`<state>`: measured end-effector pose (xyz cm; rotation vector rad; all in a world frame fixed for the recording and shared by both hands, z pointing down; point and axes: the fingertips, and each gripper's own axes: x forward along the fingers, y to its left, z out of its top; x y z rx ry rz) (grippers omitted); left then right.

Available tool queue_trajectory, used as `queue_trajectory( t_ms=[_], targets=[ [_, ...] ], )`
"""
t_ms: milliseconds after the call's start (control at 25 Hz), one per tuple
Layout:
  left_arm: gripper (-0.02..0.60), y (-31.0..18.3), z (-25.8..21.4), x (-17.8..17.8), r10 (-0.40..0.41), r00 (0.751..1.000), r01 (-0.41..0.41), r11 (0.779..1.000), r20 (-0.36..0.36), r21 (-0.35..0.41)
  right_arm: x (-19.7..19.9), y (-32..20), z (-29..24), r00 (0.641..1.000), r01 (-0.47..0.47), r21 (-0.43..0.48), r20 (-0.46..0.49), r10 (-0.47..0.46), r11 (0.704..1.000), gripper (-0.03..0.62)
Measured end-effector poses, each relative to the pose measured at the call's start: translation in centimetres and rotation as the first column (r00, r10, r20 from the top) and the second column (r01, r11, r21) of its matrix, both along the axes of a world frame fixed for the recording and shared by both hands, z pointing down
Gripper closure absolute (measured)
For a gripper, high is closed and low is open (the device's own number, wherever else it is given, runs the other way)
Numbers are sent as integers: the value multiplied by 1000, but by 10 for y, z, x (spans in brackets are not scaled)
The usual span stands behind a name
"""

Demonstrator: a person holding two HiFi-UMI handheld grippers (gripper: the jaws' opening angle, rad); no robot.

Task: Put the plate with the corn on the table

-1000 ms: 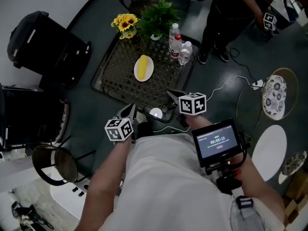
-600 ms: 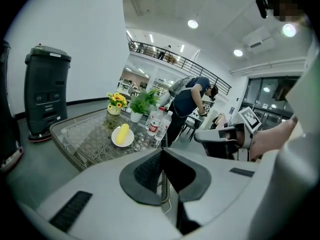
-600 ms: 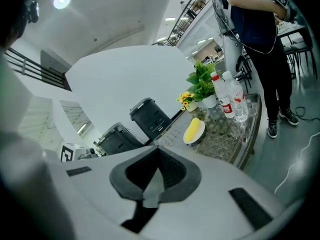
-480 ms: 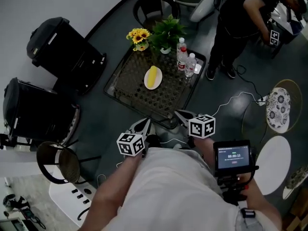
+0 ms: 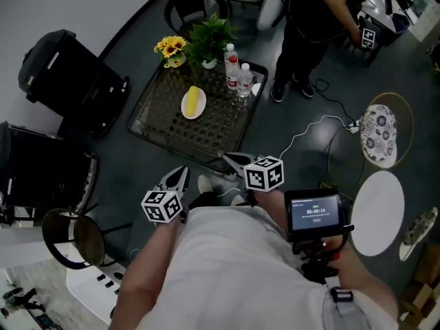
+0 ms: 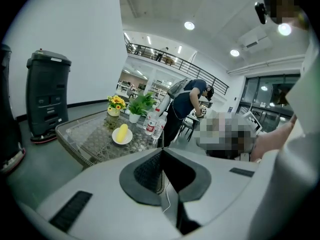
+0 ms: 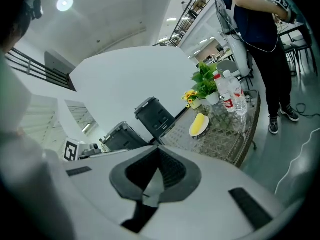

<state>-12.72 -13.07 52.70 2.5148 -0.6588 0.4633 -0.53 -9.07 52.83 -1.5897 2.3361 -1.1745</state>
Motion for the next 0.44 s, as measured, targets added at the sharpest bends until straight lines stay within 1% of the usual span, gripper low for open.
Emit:
queue_trajectory(
  t_ms=[160,440],
  targets=[
    [574,-4,3,0,-22,1000,21,1000,-14,-14,0,2,-2,1000,7,-2,-7,-7,1000,589],
    [574,0,8,13,-6,1000,6,1000,-19,-31,4,1,0,1000,1,-7,-6,-1,1000,589]
  ],
)
